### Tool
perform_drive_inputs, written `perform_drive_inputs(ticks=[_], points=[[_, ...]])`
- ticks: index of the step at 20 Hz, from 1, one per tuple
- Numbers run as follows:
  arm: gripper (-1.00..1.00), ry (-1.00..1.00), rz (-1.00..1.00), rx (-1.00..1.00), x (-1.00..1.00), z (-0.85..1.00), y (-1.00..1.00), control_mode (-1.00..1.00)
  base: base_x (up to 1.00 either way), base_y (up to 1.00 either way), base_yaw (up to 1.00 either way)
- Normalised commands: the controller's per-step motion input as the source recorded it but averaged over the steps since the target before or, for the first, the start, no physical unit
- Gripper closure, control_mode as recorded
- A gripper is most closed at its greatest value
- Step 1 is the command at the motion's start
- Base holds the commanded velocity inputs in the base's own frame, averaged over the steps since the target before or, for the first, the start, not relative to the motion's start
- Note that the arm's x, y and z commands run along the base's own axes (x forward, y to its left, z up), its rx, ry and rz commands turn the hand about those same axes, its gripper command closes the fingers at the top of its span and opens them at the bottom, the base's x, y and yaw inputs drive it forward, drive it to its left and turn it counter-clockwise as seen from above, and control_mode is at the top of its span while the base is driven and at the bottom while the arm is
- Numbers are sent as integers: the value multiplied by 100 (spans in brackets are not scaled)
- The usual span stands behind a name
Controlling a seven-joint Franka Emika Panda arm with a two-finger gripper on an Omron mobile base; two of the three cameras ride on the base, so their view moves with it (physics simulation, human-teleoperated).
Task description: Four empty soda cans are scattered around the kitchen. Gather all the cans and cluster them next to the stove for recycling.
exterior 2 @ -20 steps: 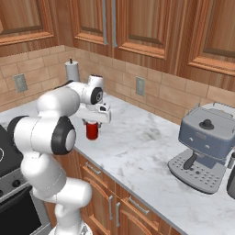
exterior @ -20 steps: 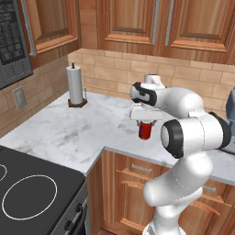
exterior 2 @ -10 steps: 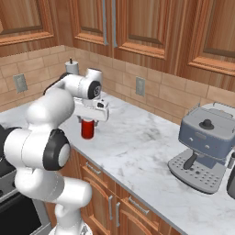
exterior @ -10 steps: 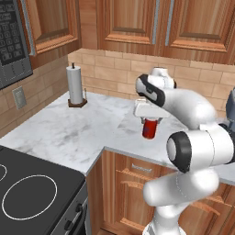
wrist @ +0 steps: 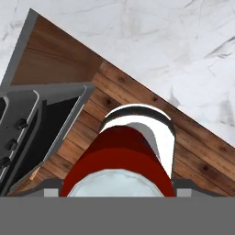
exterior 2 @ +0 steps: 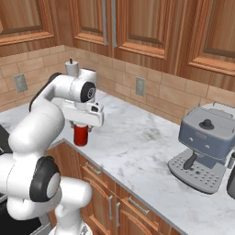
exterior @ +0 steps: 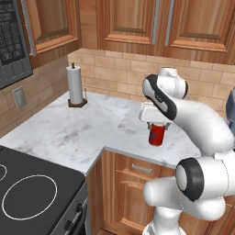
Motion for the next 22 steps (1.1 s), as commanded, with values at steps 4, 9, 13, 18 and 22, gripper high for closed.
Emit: perform_drive_inputs(ticks=[4, 9, 13, 18, 22], points=[[100, -1, 0, 0, -75, 23, 0, -100, 0, 0, 0], [100, 0, 1, 0, -60, 21, 0, -100, 0, 0, 0], [100, 0, 1, 0, -59, 19, 0, -100, 0, 0, 0], [100, 0, 1, 0, -58, 21, 0, -100, 0, 0, 0], [100, 0, 1, 0, -27, 9, 0, 100, -29, 0, 2]])
